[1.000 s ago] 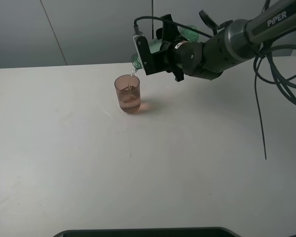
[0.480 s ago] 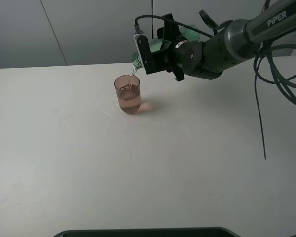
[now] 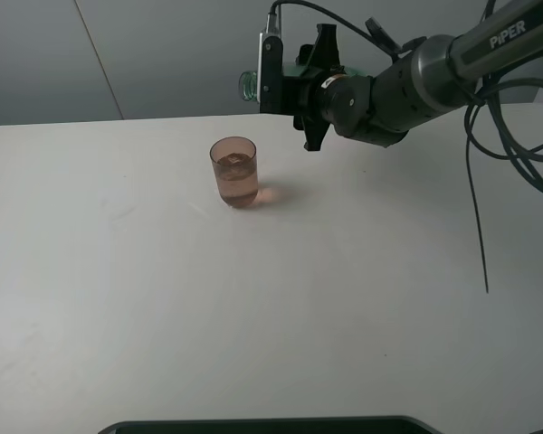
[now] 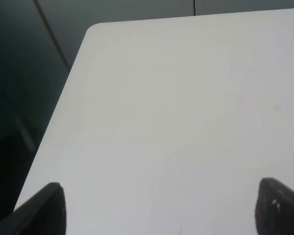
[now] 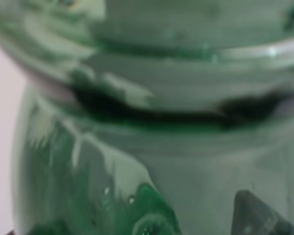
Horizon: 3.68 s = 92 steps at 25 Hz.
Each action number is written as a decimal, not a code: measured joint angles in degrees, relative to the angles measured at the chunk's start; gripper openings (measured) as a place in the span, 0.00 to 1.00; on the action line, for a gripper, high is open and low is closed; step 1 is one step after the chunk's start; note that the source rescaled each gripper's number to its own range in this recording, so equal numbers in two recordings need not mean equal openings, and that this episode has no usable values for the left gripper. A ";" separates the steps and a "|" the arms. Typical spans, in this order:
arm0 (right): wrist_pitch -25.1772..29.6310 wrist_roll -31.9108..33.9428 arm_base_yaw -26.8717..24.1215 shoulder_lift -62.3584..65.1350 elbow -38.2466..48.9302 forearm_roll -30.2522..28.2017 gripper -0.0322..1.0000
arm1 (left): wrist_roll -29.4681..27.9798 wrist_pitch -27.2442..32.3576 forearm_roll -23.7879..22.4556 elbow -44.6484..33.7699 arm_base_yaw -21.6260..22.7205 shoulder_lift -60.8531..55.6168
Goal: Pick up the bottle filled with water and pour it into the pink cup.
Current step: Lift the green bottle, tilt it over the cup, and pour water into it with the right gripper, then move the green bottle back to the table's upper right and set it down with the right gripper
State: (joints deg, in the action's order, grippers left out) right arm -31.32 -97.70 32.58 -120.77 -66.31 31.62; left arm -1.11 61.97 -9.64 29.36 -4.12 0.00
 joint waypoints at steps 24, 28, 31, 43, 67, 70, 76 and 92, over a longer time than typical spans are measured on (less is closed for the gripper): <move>14.15 60.03 -4.84 12.91 -0.14 -9.84 0.03 | 0.00 0.00 0.00 0.00 0.00 0.00; 21.18 75.09 -8.68 15.87 -0.14 -21.65 0.03 | 0.00 0.00 0.00 0.00 0.00 0.00; 22.44 85.07 -12.13 18.35 1.44 -29.48 0.03 | 0.00 0.00 0.00 0.00 0.00 0.00; 6.75 89.03 -24.49 23.63 18.19 -27.51 0.03 | -0.15 0.00 0.00 0.00 0.00 0.00; 2.89 97.02 -33.02 12.84 22.70 -26.50 0.03 | -0.15 0.00 0.00 0.00 0.00 0.00; 2.89 96.62 -33.02 12.74 22.70 -26.50 0.03 | -0.04 0.00 0.00 0.00 0.00 0.00; 1.68 96.60 -33.02 12.86 22.70 -26.50 0.82 | -0.04 0.00 0.00 0.00 0.00 0.00; 3.10 95.03 -33.02 20.52 22.70 -26.37 1.00 | -0.04 0.00 0.00 0.00 0.00 0.00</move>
State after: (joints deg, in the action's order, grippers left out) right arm -28.22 -2.67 -0.44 -100.25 -43.61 5.25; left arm -1.15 61.97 -9.64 29.36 -4.12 0.00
